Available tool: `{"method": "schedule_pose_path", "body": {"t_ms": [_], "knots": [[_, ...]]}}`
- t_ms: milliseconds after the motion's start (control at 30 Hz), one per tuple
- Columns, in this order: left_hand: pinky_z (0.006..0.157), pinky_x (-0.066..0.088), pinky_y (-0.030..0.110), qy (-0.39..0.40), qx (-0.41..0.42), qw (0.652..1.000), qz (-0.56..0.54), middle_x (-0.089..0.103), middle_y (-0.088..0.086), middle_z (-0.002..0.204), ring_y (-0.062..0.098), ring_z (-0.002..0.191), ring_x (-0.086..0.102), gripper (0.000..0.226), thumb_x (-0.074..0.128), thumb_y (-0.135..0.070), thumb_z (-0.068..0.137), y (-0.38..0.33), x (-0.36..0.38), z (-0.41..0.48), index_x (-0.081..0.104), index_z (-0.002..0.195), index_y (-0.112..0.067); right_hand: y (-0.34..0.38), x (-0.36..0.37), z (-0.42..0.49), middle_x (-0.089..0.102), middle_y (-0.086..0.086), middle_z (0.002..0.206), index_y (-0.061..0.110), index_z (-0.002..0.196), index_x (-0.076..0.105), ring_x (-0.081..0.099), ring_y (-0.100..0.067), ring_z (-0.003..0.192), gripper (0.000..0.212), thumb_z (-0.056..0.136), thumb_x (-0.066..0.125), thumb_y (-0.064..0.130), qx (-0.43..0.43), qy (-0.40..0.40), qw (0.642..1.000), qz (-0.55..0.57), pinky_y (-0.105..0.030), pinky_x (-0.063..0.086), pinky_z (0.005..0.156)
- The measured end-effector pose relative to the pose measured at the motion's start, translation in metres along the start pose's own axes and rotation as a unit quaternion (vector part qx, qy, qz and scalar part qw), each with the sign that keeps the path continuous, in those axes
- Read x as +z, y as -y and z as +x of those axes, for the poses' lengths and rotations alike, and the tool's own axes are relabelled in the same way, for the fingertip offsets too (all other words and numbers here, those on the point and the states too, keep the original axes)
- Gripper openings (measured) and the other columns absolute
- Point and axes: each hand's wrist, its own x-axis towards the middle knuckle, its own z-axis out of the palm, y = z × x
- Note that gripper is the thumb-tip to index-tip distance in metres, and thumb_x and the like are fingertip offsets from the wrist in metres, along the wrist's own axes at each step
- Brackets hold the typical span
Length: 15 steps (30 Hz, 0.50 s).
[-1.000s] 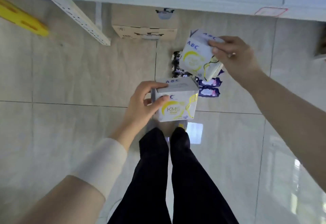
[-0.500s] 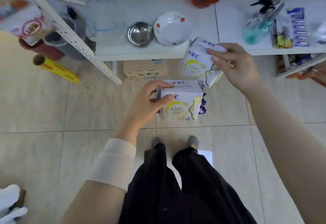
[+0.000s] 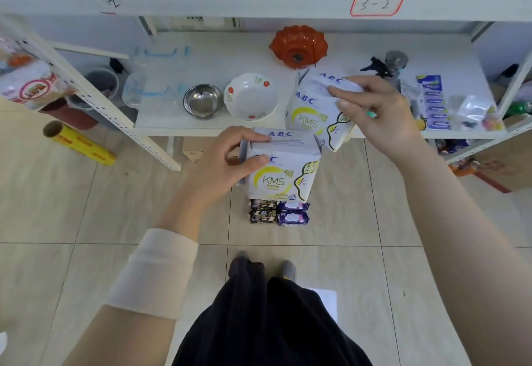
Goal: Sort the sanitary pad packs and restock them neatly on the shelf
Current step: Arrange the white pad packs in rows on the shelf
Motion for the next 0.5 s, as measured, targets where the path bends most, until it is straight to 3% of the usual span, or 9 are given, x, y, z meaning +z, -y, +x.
{"method": "schedule_pose_path", "body": {"t_ms": [300, 433, 500], "knots": [[0.068, 0.058, 0.029, 0.016, 0.058, 0.998, 0.001, 0.055, -0.010, 0.112, 0.009, 0.104, 0.060, 0.023, 0.066, -0.040, 0.066, -0.045, -0.015, 0.055, 0.064, 0.084, -0.052, 0.024, -0.028, 0.068, 0.055, 0.003, 0.116, 0.023, 0.115, 0.062, 0.049, -0.008, 0.104, 0.031, 0.086, 0.056, 0.032, -0.027, -0.022, 0.999, -0.002, -0.004, 0.032, 0.079], [0.074, 0.055, 0.028, 0.008, 0.100, 0.995, -0.003, 0.053, -0.008, 0.114, 0.014, 0.106, 0.059, 0.021, 0.071, -0.042, 0.068, -0.063, -0.032, 0.087, 0.063, 0.085, -0.052, 0.039, -0.045, 0.108, 0.053, 0.008, 0.115, 0.027, 0.114, 0.061, 0.048, 0.005, 0.103, 0.028, 0.087, 0.059, 0.028, -0.046, -0.033, 0.998, -0.009, -0.006, 0.035, 0.086], [0.073, 0.053, 0.024, 0.004, 0.123, 0.992, 0.001, 0.053, -0.012, 0.114, 0.014, 0.107, 0.058, 0.022, 0.074, -0.045, 0.070, -0.069, -0.041, 0.102, 0.063, 0.087, -0.053, 0.041, -0.050, 0.124, 0.054, 0.004, 0.118, 0.022, 0.114, 0.064, 0.050, -0.003, 0.108, 0.028, 0.087, 0.059, 0.026, -0.062, -0.042, 0.997, -0.018, -0.013, 0.039, 0.090]]}}
